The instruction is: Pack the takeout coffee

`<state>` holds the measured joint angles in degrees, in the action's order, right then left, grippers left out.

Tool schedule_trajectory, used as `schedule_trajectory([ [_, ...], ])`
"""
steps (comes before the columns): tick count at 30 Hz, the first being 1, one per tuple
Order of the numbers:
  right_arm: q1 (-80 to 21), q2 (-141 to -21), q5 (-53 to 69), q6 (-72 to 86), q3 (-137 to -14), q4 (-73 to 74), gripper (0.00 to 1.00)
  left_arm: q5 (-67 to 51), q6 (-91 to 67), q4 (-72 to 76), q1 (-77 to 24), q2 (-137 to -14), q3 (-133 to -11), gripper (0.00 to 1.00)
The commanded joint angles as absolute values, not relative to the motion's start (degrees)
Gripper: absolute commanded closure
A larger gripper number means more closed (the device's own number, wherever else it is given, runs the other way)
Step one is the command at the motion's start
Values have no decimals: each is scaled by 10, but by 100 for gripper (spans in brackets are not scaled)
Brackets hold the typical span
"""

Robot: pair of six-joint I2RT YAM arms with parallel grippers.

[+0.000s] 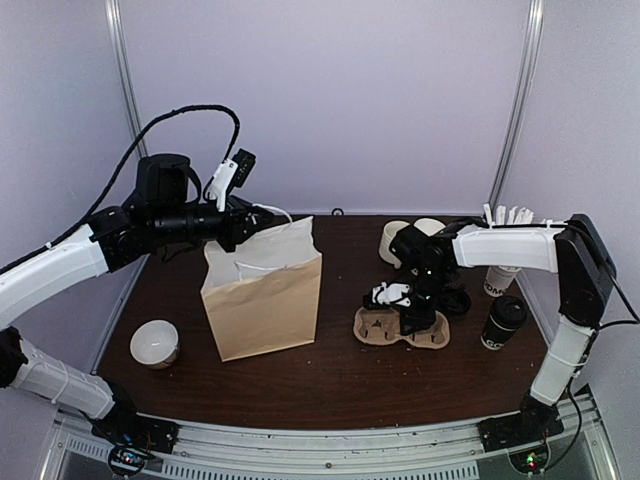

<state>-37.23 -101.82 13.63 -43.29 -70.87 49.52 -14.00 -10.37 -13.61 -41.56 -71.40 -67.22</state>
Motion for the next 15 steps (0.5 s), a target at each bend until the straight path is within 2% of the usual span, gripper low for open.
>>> schedule_trajectory([
  [1,-380,-1023,116,-431,-701,487,54,-140,-96,-120,-411,-719,-683,100],
  [15,-383,-986,122,-420,-714,518,71,-147,-100,-120,-411,-720,-687,100],
])
